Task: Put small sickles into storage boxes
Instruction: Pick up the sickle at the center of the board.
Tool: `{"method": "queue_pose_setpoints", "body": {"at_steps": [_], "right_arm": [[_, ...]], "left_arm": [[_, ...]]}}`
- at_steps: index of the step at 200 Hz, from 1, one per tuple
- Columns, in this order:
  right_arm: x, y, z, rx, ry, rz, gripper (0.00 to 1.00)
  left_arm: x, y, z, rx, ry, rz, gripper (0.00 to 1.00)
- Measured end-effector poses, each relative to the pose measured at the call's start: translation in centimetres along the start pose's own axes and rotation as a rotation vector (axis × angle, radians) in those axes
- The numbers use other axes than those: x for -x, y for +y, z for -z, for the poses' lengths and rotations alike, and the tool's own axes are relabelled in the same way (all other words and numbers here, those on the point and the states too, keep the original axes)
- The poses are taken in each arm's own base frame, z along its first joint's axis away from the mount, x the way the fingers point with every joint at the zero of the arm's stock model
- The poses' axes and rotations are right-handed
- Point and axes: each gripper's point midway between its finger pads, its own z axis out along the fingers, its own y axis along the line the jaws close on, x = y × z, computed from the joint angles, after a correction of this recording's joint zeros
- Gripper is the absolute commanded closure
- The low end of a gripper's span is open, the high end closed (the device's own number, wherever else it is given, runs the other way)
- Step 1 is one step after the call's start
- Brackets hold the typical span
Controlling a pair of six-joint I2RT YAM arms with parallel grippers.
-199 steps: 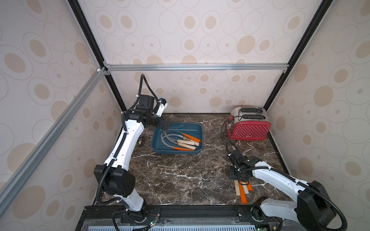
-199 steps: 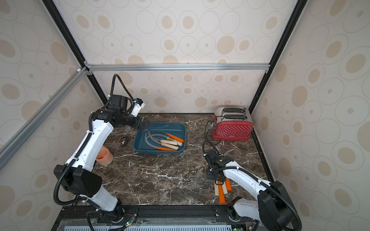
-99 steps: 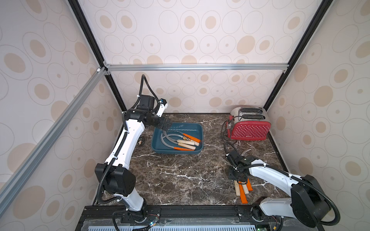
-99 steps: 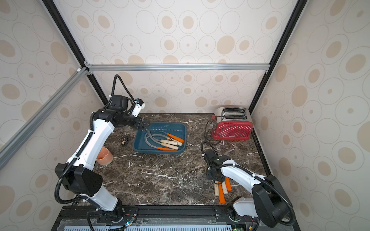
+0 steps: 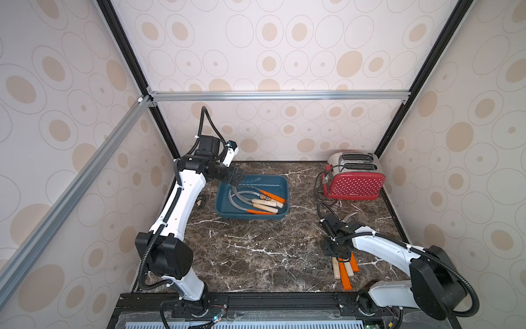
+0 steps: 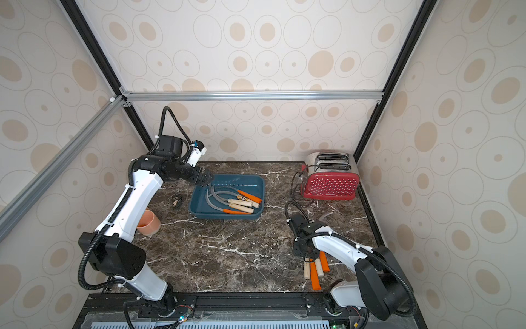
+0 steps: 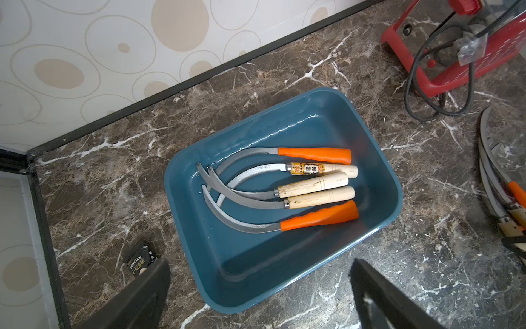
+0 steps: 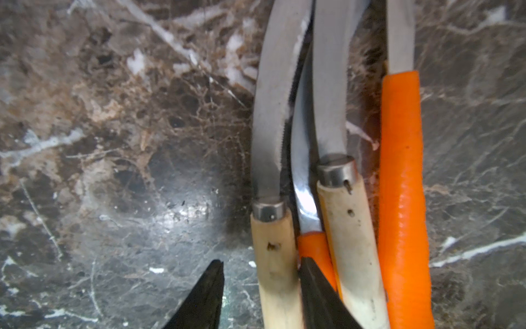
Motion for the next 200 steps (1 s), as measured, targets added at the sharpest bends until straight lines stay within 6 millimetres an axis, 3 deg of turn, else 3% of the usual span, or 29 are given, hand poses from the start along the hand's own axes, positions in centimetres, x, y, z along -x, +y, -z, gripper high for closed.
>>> {"method": "queue_pose_setpoints", "body": {"at_steps": [68, 200], "right_arm": [[-0.2, 0.6, -0.8, -0.002, 0.035, 0.049, 0.62], [2.1, 3.8, -1.3, 0.008, 0.029, 0.128, 0.67]], "left_arm": [[0.0, 0.0, -0.1, -0.001, 0.002, 0.0, 0.01], [0.0, 0.0, -0.1, 0.0, 0.002, 0.001, 0.01]]}}
